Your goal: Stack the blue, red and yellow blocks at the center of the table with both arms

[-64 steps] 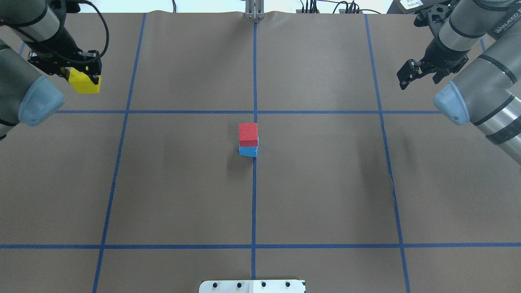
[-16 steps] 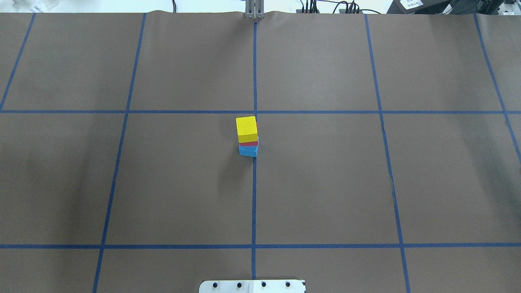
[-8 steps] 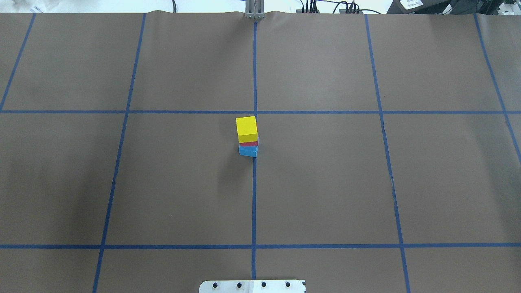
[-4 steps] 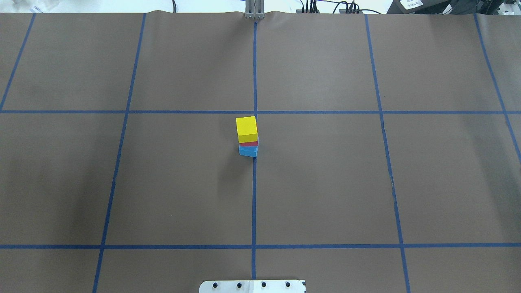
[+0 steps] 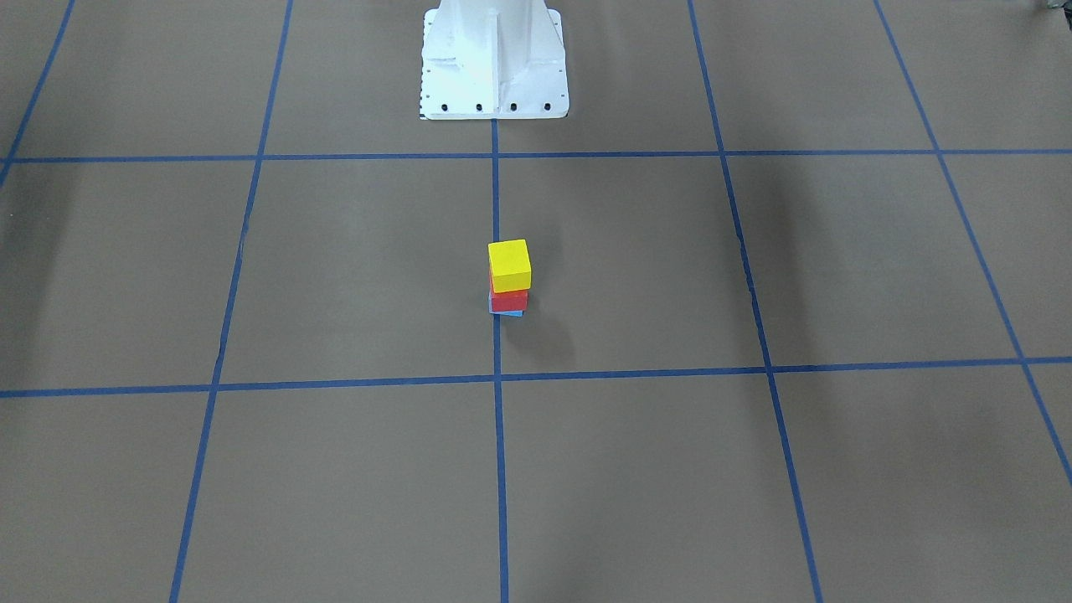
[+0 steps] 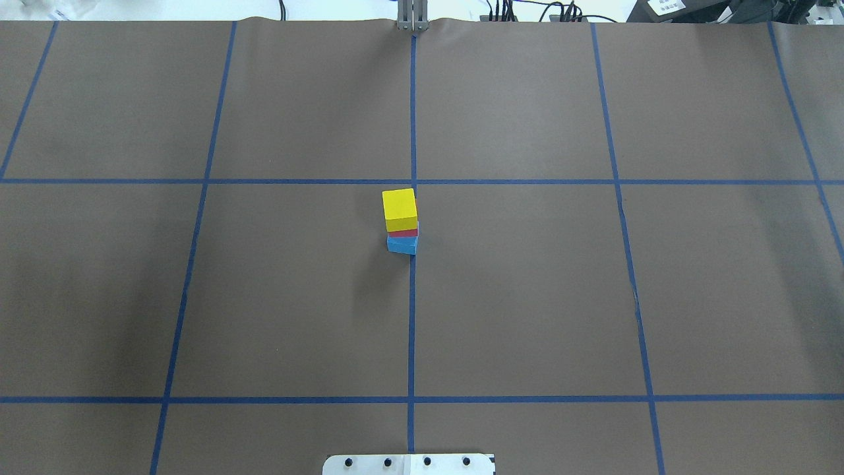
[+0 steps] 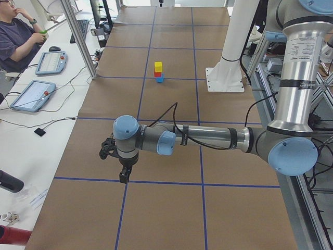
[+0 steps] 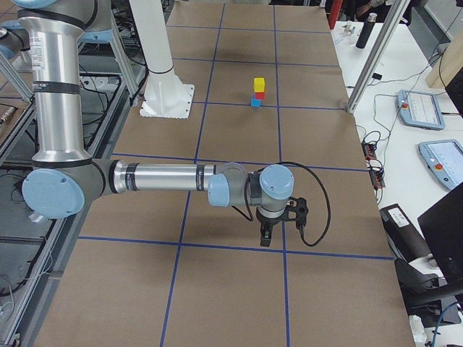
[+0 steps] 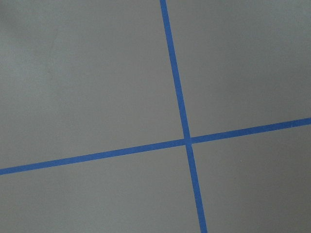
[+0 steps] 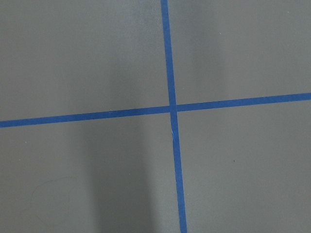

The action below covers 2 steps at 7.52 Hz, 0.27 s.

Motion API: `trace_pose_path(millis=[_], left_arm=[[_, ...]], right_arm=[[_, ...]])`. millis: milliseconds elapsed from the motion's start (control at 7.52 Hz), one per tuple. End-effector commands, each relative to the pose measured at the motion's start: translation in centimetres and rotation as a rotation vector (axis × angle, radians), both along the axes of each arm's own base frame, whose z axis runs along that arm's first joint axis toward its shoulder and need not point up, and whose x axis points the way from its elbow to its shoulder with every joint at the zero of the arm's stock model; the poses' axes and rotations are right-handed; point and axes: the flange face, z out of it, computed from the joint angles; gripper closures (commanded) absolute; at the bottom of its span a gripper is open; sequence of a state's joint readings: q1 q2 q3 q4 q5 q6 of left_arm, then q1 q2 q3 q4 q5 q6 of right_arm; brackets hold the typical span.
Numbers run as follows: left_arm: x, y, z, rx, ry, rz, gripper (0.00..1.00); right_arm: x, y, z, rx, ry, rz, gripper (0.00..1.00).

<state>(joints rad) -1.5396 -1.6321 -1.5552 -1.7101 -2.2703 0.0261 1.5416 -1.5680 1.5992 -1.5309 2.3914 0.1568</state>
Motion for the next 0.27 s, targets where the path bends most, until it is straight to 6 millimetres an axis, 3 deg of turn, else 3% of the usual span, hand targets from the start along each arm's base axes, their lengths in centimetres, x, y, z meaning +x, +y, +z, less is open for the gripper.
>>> trace_pose_path(millis=[0, 133], left_arm=[[0.06, -0.07, -0.02, 0.001, 0.0, 0.001, 0.0], [0.06, -0.06, 0.07, -0.002, 0.0, 0.001, 0.0]], right_arm=[[0.01, 0.06, 0.11, -0.001, 0.002, -0.001, 0.0], [0.01, 0.06, 0.11, -0.001, 0.002, -0.001, 0.0]])
